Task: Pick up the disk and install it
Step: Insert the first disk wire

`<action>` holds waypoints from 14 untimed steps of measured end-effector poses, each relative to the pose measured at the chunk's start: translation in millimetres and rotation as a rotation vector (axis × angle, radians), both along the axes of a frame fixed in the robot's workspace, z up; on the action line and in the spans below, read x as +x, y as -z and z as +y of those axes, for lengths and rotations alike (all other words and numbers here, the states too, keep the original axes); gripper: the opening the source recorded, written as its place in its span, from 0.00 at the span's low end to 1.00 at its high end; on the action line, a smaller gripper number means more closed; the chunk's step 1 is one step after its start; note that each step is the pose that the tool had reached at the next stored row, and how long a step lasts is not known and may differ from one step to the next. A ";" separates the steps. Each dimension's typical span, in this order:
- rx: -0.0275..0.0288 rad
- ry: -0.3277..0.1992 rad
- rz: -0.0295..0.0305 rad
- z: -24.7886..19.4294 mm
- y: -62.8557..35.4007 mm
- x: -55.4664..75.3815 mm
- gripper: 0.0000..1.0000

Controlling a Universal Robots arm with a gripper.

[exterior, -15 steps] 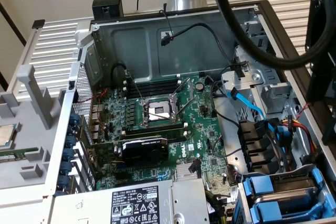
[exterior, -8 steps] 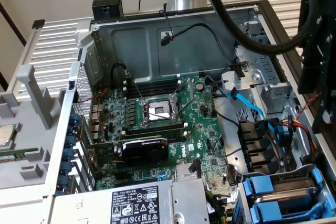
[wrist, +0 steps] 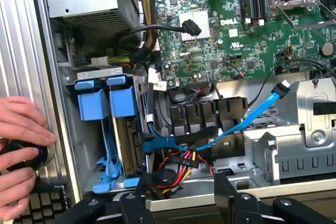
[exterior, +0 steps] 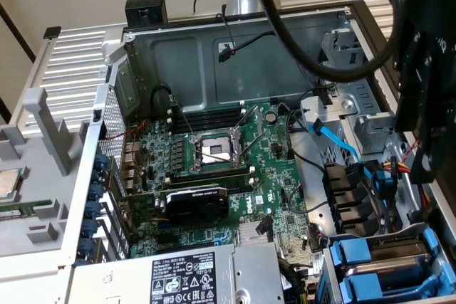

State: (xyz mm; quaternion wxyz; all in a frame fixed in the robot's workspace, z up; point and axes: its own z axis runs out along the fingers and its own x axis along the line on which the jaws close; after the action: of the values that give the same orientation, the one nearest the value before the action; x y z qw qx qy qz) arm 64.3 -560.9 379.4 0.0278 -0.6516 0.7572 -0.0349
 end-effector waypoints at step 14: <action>0.0008 0.072 -0.0001 3.2 24.6 -7.6 0.59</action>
State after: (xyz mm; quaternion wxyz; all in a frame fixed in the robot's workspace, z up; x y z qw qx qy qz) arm 56.7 -557.7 354.8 0.0268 -0.6239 0.7802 -0.0356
